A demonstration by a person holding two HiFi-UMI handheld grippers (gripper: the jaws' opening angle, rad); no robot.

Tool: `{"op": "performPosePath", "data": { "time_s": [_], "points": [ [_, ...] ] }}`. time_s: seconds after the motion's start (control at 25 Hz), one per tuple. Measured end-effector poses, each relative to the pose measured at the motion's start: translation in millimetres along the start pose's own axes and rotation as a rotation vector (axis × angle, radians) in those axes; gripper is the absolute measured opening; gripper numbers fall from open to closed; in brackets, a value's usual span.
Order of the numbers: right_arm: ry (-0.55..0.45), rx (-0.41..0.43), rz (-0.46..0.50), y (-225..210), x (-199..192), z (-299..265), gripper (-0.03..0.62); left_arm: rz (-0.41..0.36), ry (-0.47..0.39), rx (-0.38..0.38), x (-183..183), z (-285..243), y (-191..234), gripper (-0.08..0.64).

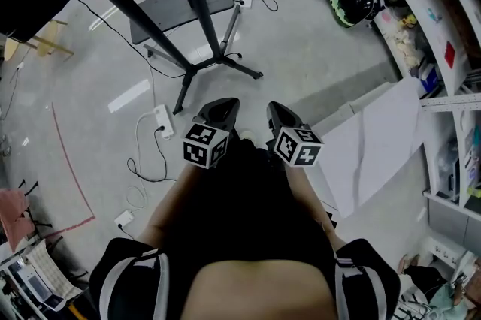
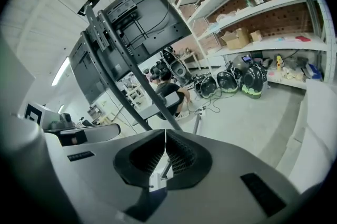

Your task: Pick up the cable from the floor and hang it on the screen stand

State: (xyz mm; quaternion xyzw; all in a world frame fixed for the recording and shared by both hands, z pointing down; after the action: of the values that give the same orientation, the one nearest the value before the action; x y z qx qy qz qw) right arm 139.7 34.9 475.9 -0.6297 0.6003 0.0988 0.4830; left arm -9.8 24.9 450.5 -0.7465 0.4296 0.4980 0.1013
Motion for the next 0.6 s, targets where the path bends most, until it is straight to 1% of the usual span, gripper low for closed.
{"op": "performPosePath", "data": {
  "time_s": [0.16, 0.36, 0.6],
  "points": [
    [0.010, 0.001, -0.005, -2, -2, -9, 0.025, 0.001, 0.018, 0.009, -2, -6, 7, 0.008],
    [0.015, -0.005, -0.014, -4, 8, -20, 0.025, 0.009, 0.032, 0.011, 10, -18, 22, 0.008],
    [-0.003, -0.039, -0.032, -23, 35, -28, 0.025, -0.044, 0.062, -0.030, 41, -54, 32, 0.008]
  ]
}}
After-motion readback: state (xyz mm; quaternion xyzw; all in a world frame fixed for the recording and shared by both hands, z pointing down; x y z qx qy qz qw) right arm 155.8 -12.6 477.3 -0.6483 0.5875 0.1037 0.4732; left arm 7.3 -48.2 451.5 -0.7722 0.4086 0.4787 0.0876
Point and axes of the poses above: the fingertips, and each gripper's own axes: z backward along the fingers, y to its left, x out of its top, the point moved 5 cm from there along z, backward along the fingers, and after that the axes turned 3 degrees about y, right-handed, at the moved point
